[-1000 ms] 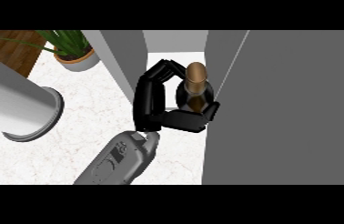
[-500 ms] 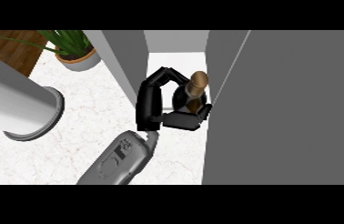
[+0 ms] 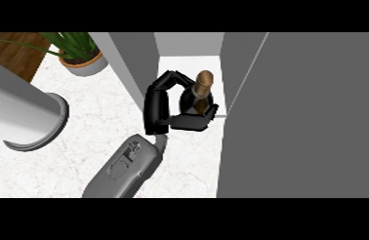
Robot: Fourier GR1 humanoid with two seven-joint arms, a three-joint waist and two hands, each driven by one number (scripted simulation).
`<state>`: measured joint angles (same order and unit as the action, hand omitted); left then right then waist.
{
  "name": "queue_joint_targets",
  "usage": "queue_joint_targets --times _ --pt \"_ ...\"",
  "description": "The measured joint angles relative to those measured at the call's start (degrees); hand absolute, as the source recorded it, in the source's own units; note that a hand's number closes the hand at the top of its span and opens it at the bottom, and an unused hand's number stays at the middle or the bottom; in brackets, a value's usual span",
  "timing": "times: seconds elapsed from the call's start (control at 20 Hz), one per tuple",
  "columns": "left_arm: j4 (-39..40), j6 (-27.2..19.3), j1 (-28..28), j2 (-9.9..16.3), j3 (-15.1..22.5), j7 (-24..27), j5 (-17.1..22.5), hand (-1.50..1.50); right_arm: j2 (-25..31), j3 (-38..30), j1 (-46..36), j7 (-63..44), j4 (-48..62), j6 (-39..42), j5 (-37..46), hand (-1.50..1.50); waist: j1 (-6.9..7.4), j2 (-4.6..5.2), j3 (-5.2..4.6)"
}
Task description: Pick up the wine, place it into the cabinet and close the cabinet
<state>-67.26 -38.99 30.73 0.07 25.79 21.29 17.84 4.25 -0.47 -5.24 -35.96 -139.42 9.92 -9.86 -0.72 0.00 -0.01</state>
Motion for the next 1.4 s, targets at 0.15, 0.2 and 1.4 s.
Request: queue_joint_targets --times 0.15,0.2,1.4 --pt "2.47 1.45 1.42 0.04 -2.63 1.31 0.88 1.5 0.64 -1.09 -0.69 -0.56 -0.03 0.13 -0.25 -1.5 -0.07 0.01 -0.01" --pt "3.21 1.75 1.62 0.02 -3.12 1.77 1.37 1.5 0.68 -1.38 -0.66 -0.33 0.09 0.31 -0.33 -1.5 -0.06 0.01 0.0" --pt "30.67 9.6 18.97 0.03 -14.15 8.6 6.56 1.5 -0.1 -0.66 0.11 0.4 0.49 0.86 -1.1 -1.5 -0.88 0.17 0.0"
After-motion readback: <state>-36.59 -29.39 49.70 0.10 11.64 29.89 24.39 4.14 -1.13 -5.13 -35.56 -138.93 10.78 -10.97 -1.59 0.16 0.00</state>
